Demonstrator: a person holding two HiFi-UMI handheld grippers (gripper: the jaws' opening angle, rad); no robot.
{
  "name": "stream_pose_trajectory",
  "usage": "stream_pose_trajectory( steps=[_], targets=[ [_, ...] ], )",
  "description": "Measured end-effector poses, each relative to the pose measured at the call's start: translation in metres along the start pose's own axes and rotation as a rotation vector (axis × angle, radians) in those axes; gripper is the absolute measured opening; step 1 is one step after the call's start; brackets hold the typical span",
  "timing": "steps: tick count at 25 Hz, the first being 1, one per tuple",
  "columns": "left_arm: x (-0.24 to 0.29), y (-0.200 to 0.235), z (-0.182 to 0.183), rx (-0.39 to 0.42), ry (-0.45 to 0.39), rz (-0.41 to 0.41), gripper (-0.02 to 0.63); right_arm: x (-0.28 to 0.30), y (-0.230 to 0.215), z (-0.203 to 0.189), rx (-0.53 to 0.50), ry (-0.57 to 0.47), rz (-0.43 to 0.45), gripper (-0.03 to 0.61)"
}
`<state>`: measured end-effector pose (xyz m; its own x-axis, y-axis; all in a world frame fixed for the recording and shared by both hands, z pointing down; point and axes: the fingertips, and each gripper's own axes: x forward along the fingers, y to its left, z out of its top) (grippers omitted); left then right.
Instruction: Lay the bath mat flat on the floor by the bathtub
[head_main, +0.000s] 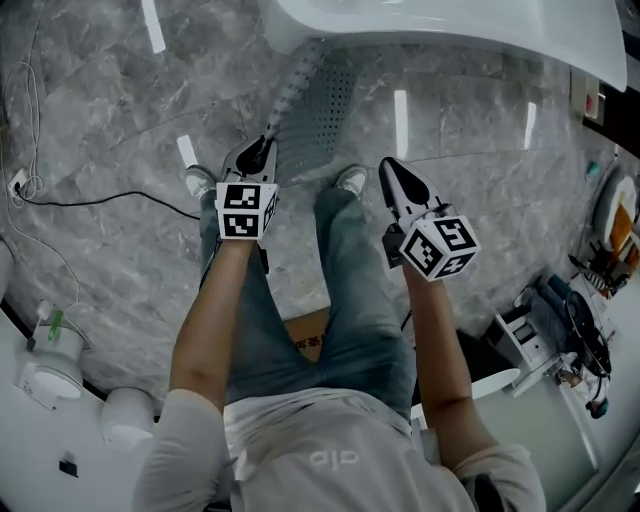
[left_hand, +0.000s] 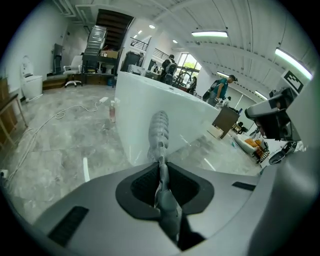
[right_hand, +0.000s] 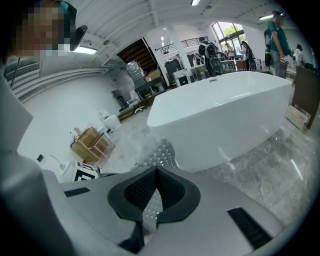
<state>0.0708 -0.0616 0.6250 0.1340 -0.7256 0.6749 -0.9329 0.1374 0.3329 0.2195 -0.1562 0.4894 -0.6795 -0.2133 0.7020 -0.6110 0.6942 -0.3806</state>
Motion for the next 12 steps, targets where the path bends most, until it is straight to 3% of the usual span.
stream_pose_trajectory(
  steps=[7,12],
  targets=[
    [-0.001,0.09,-0.035,-0.026,0.004,0.058,0.051,0.066,0.027,-0.033,-0.009,0.048,0.022,0.026],
    [0.012,0.168,-0.067,0.003,0.06,0.081,0.051,0.116,0.036,-0.066,0.004,0.097,0.019,0.026]
  ],
)
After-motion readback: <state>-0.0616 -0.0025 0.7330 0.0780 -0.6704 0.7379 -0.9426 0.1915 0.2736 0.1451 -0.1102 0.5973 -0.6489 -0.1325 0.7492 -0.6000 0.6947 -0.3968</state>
